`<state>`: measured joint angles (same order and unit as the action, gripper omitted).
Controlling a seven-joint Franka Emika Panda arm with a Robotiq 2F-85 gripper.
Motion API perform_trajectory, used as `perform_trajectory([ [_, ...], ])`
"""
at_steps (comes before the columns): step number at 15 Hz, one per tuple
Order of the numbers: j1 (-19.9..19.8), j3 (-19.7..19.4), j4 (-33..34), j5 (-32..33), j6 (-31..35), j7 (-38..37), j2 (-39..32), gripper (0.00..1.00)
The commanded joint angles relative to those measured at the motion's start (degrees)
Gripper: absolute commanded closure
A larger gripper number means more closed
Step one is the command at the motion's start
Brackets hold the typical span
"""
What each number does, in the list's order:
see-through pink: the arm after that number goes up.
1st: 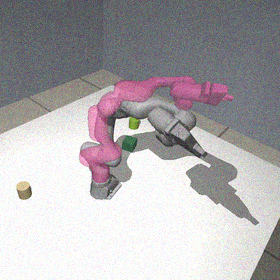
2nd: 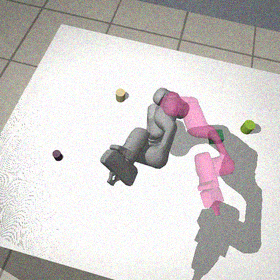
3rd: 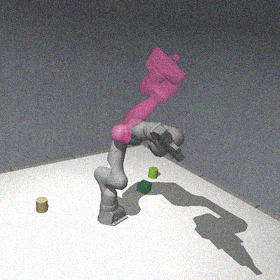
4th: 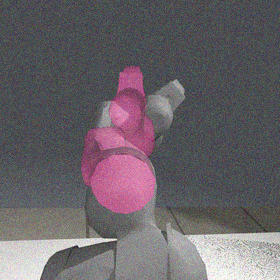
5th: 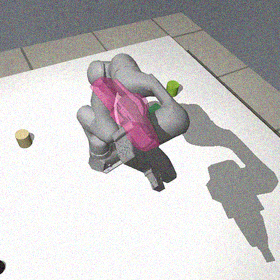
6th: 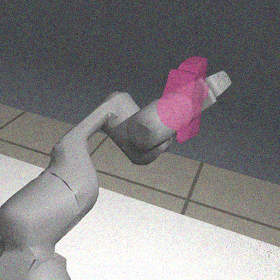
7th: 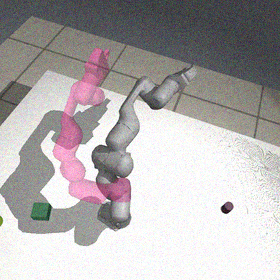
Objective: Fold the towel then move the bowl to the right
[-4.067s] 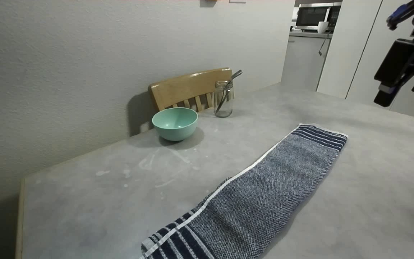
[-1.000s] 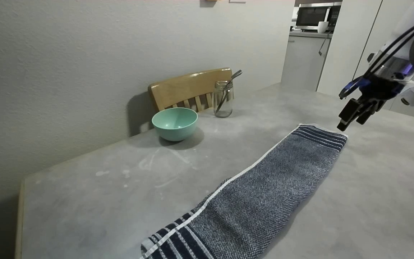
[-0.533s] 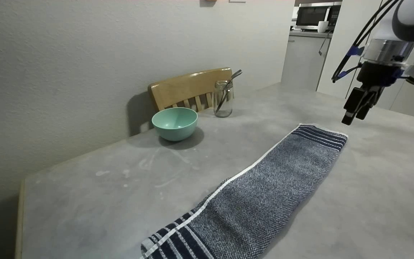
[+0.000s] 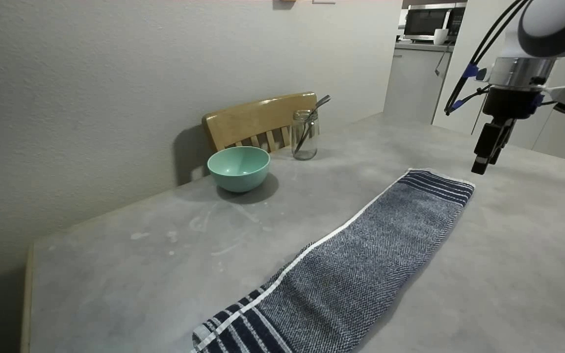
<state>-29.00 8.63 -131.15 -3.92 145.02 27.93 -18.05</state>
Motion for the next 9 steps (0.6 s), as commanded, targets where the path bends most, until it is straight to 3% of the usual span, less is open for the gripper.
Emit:
perform_trajectory([
  [1, 3.75, -4.29, 4.54, -1.67, -3.49, 7.56, -2.86, 0.00],
  [6, 2.64, -4.53, 13.62, -9.67, -11.25, 19.77, -10.39, 0.00],
  [9, 3.85, -6.36, 18.38, -10.29, -14.55, 19.28, -14.10, 0.00],
])
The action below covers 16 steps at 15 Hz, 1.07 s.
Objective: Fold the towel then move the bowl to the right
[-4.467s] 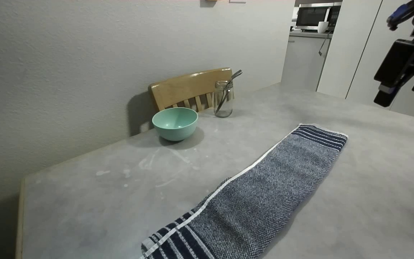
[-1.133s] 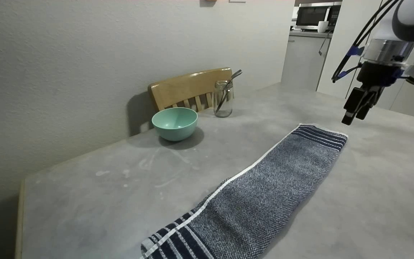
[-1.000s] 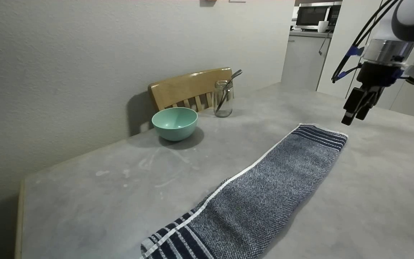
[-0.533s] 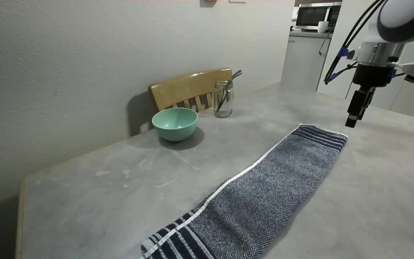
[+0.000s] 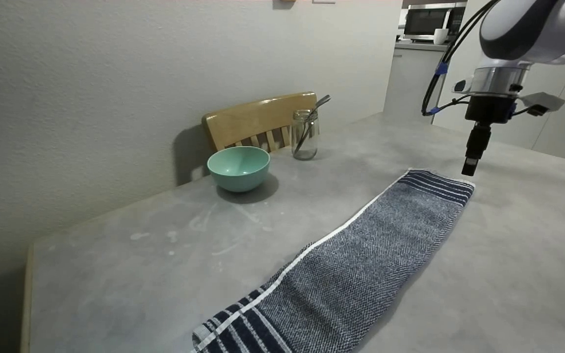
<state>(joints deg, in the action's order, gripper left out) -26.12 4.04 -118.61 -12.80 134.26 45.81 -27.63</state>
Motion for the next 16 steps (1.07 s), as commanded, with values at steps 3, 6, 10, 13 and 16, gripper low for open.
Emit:
perform_trajectory([
  [3, 2.65, -3.56, 8.17, -0.04, -1.80, -3.00, -6.49, 0.00],
  [6, 2.79, -3.24, 9.86, -2.62, -1.21, -7.97, -7.41, 0.00],
  [10, 3.03, -3.04, 10.68, -6.13, 0.20, -14.94, -8.56, 0.00],
  [13, 2.76, -3.14, 11.29, -6.49, 1.32, -18.89, -10.11, 0.00],
  [16, 2.09, -2.54, 12.09, -7.47, 1.99, -21.10, -11.58, 0.00],
])
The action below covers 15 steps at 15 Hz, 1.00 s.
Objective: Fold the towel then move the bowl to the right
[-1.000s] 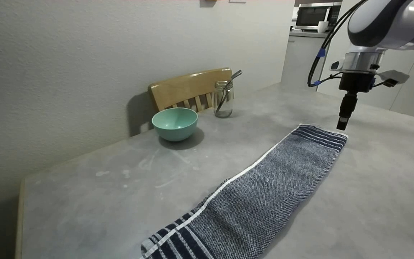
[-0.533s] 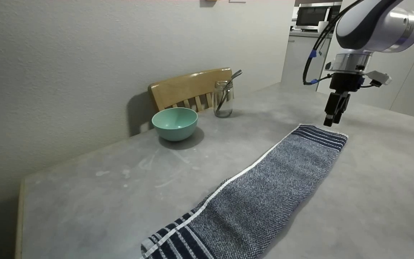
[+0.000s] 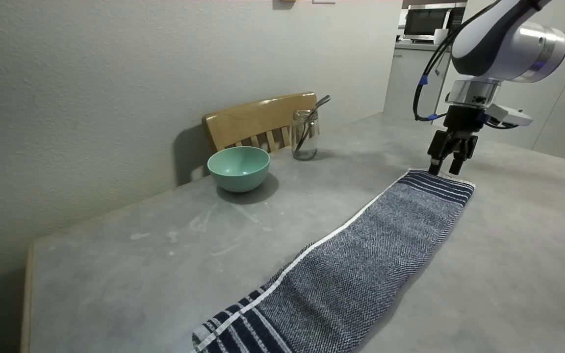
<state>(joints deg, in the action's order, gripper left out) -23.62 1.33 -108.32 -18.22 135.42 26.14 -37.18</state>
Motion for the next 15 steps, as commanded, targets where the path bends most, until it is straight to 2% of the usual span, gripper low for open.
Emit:
perform_trajectory([
  [1, -0.55, 0.45, 2.23, -2.57, 0.95, -1.81, -2.59, 0.00],
  [10, 0.05, 1.18, 3.40, -5.21, 0.68, -4.50, -3.71, 0.00],
  [11, 0.23, 1.24, 3.49, -5.06, 0.57, -4.71, -3.75, 0.24],
  [13, 0.77, 1.10, 4.03, -3.67, -0.64, -4.26, -3.85, 0.33],
  [15, 1.43, 0.61, 4.91, -1.27, -3.05, -3.27, -4.05, 0.48],
])
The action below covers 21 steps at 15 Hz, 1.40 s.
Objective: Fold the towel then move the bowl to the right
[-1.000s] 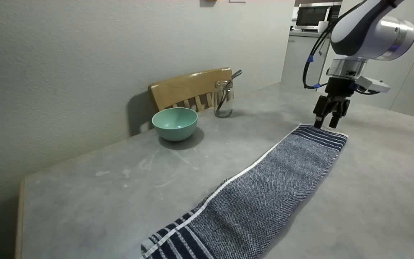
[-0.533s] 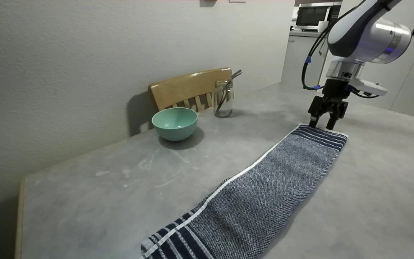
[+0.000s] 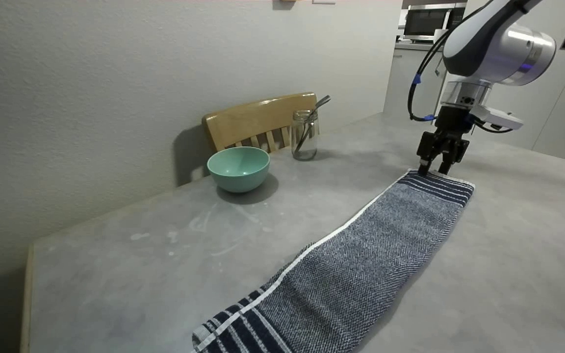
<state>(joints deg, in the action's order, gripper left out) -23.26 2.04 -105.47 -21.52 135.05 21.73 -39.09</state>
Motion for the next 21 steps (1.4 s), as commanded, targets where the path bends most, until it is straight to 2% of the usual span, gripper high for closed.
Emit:
perform_trajectory([
  [1, 1.37, -0.34, 2.31, 3.12, -3.30, 1.36, -2.14, 0.56],
  [7, 1.20, -0.31, 3.57, 7.10, -7.38, 4.19, -2.08, 0.98],
  [12, 1.25, -1.49, 3.62, 9.50, -9.64, 5.40, -0.31, 0.98],
  [21, -0.19, -9.49, 5.50, 16.51, -9.19, 3.10, 2.49, 0.98],
])
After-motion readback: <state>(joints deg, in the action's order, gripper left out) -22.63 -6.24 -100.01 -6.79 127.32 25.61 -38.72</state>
